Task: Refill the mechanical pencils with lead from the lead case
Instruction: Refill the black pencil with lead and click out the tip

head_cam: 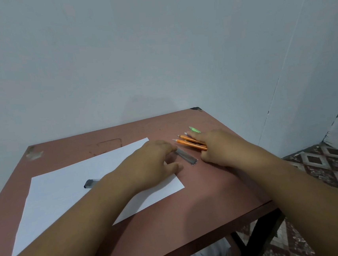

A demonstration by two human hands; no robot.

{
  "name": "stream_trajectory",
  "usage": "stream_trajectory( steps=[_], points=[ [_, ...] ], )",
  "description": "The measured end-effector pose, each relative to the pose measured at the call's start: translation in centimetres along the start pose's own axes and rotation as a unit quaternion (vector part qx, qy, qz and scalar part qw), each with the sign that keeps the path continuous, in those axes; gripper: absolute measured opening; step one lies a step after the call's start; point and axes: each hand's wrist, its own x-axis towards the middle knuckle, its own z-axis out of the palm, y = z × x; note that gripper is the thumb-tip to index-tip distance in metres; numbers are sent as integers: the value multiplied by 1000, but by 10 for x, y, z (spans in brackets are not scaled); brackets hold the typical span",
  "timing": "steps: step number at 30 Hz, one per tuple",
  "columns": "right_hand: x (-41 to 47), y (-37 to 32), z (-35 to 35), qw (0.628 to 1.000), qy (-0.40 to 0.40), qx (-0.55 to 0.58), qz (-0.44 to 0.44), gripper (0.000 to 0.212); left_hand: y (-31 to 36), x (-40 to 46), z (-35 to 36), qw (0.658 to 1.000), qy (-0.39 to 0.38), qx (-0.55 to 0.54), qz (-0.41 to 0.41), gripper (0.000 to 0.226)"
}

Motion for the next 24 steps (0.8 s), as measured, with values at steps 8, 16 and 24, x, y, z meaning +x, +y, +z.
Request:
stream_trajectory(
  steps=[8,16,24],
  points=[
    [2,-1,5,999,23,32,16,78,-6,-7,-7,1000,11,2,-3,51],
    [5,-28,0,996,56,67,-33,68,-36,-29,-14,999,-6,39,-22,52],
    [9,-100,10,994,7,78,-78,79,-79,-79,-25,995,6,42,-87,48]
  ],
)
